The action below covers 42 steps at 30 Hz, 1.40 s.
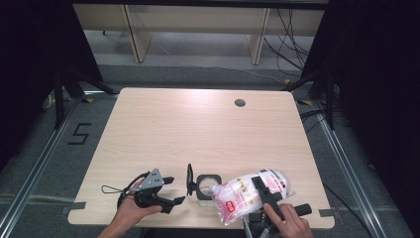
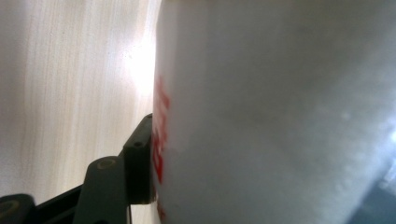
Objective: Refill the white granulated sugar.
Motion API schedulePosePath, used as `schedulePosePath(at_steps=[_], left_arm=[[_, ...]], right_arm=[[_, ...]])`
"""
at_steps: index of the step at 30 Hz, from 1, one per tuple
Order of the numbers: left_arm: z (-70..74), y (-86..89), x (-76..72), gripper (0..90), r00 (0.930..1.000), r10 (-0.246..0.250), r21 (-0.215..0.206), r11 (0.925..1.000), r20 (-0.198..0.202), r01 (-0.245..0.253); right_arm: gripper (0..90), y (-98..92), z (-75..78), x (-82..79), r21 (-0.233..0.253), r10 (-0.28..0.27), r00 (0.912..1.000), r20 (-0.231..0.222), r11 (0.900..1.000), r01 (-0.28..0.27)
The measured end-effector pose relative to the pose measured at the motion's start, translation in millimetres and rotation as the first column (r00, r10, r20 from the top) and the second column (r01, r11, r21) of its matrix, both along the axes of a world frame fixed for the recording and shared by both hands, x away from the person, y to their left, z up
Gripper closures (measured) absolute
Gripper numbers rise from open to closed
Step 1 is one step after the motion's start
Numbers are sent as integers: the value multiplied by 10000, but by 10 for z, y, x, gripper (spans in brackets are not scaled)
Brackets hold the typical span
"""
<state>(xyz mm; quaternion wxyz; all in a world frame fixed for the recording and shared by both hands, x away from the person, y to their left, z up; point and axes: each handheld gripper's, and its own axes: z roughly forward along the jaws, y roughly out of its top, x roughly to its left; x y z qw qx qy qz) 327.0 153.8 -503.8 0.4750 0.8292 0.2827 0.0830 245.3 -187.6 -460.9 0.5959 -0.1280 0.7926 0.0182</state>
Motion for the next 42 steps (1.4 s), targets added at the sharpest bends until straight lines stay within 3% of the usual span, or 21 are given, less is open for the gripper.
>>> schedulePosePath(at_steps=[1,2,3,5,6,7,11,15,16,19,24,27,30,31,32,33,36,37,38,41,42], left_arm=[[1,1,0,200,10000,9,-14,10000,-36,-9],[-3,-1,1,201,10000,16,-74,10000,-9,-16],[1,0,-3,200,10000,39,-31,10000,-73,-39],[1,-1,-2,200,10000,31,-31,10000,-54,-31],[2,0,3,200,10000,-19,-12,10000,6,19],[1,-2,-2,200,10000,32,-50,10000,-55,-32],[-5,-11,-4,200,9999,104,-141,9998,-28,-104],[-5,-11,-4,200,10000,76,-91,9999,-20,-76],[-6,-14,-4,200,9999,107,-134,9999,-37,-107],[-1,-9,-4,200,10000,47,-83,10000,-20,-47],[-1,0,-3,200,10000,61,-93,9999,-50,-62],[-2,-6,6,201,9999,-23,-54,10000,104,23],[0,-6,1,201,9999,-22,-39,10000,127,23],[-2,-4,7,201,9999,-88,-52,9999,126,89],[3,6,11,201,9998,-114,100,9999,178,112],[0,-2,9,200,9999,-66,-46,10000,97,67],[1,2,8,200,9998,-102,57,9999,149,101],[0,-6,4,200,9999,-24,-2,10000,130,24],[0,-2,8,201,9999,-87,22,10000,135,87],[-5,-7,6,201,9999,-69,-86,9999,150,70],[2,3,9,201,9998,-104,69,9999,152,103]], right_arm=[[405,-2,-6,2,49,-131,9994,-312,9999,133],[405,-8,-15,2,84,-182,9991,-372,9998,185],[405,-10,-13,13,73,109,9999,-83,9999,-109],[405,-28,-34,14,169,-8,9993,-379,9999,14],[405,-30,-37,31,197,260,9996,-95,9995,-258],[406,-30,-29,18,-84,87,9997,-226,9999,-89],[406,-38,-28,34,-131,371,9993,67,9992,-370],[406,-28,-10,-6,-301,-46,9999,116,9995,50],[406,-33,-42,16,-18,244,9990,374,9997,-244],[406,-23,-48,7,-49,20,9998,183,10000,-19],[407,-14,-5,-11,-658,-110,9999,11,9978,110],[407,-17,-42,10,-215,242,9985,485,9995,-232],[408,-13,-37,4,-300,241,9991,362,9993,-230],[408,-29,-72,-8,197,-24,9998,214,9998,20],[408,-30,-63,-16,88,-162,9997,182,9998,160],[409,-18,-37,11,-238,316,9987,408,9992,-307],[409,-15,-16,-3,-565,123,9993,357,9983,-102],[409,-28,-43,-9,-186,-77,9995,290,9998,82],[409,-21,-34,14,-332,314,9983,482,9990,-298],[409,-28,-44,-14,-274,-97,9993,354,9996,107],[409,-27,-49,4,-259,205,9985,511,9995,-191]])
